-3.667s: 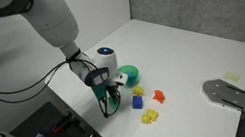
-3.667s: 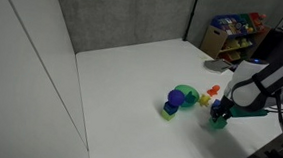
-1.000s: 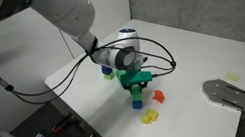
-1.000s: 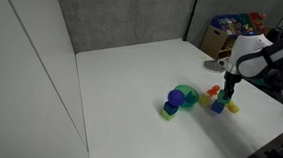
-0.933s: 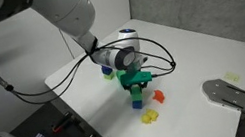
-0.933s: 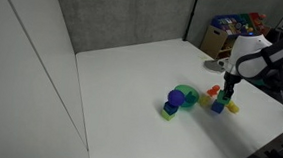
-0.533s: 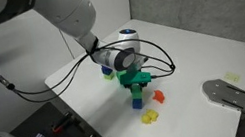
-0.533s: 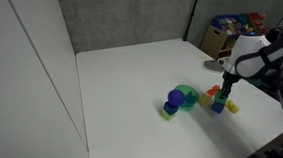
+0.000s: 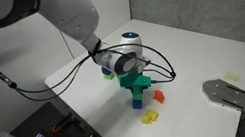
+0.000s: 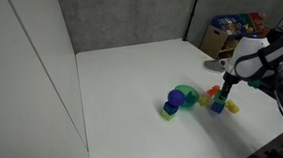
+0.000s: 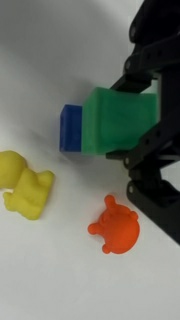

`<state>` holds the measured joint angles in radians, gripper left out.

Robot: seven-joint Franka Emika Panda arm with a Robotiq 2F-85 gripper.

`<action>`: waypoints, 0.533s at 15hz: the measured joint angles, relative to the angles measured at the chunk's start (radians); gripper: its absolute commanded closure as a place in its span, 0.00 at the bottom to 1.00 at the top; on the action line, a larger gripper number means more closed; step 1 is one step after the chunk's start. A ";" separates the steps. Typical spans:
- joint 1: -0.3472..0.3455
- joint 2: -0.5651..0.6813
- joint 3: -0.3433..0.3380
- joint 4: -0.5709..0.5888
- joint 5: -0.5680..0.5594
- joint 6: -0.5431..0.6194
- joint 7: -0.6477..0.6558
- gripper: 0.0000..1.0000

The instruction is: Move the blue toy block to the right, then stack the dark green toy block on top of the blue toy block

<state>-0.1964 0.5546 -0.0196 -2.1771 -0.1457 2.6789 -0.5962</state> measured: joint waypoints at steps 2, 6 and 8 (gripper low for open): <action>-0.004 0.009 0.001 0.000 0.002 0.006 0.009 0.72; -0.009 0.025 0.005 -0.001 0.002 0.014 0.024 0.72; -0.011 0.031 0.006 -0.001 0.002 0.014 0.031 0.72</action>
<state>-0.2069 0.5853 -0.0139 -2.1776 -0.1433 2.6934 -0.5652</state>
